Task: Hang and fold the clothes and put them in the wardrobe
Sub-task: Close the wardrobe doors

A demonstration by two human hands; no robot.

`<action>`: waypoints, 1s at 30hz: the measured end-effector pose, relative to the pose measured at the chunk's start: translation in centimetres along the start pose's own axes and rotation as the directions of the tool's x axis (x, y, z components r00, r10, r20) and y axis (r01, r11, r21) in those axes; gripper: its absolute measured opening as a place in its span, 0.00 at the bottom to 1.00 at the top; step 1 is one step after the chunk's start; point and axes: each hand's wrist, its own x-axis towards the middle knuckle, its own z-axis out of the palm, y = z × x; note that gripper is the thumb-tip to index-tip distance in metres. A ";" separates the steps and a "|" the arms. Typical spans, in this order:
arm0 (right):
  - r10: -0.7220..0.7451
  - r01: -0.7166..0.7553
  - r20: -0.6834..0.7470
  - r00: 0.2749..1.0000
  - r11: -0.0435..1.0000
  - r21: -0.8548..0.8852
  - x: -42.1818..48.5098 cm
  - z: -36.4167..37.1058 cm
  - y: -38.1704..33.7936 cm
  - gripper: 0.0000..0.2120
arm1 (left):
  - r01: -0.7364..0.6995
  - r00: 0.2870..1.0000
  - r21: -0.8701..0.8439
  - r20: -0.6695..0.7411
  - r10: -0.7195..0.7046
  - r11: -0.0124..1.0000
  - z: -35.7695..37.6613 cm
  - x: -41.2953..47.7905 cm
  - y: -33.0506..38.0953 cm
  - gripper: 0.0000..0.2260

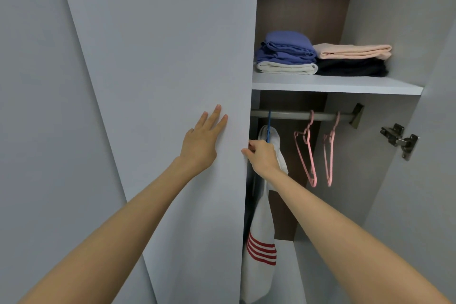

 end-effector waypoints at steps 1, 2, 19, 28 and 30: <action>0.018 -0.018 0.003 1.000 1.000 -0.007 -0.1 -0.1 -0.1 0.13 | 0.003 1.000 -0.019 0.010 -0.003 1.000 -0.3 -0.1 0.2 0.36; 0.032 -0.032 0.007 0.999 0.999 -0.010 -0.2 -0.2 -0.2 0.14 | 0.006 1.000 -0.039 0.019 -0.006 0.999 -0.6 -0.2 0.3 0.35; -0.050 0.039 -0.159 0.986 0.997 -0.067 -15.1 -7.8 -5.2 0.18 | -0.021 0.999 -0.198 -0.035 0.015 0.980 -9.5 -12.3 3.6 0.27; -0.110 0.097 -0.365 0.924 0.994 -0.053 -27.3 -12.8 -9.4 0.16 | -0.112 0.988 -0.337 -0.139 0.069 0.935 -14.4 -20.7 9.1 0.25; -0.115 0.095 -0.410 0.905 0.993 -0.069 -29.7 -14.2 -9.7 0.16 | -0.141 0.983 -0.358 -0.159 0.088 0.923 -14.8 -21.8 11.1 0.25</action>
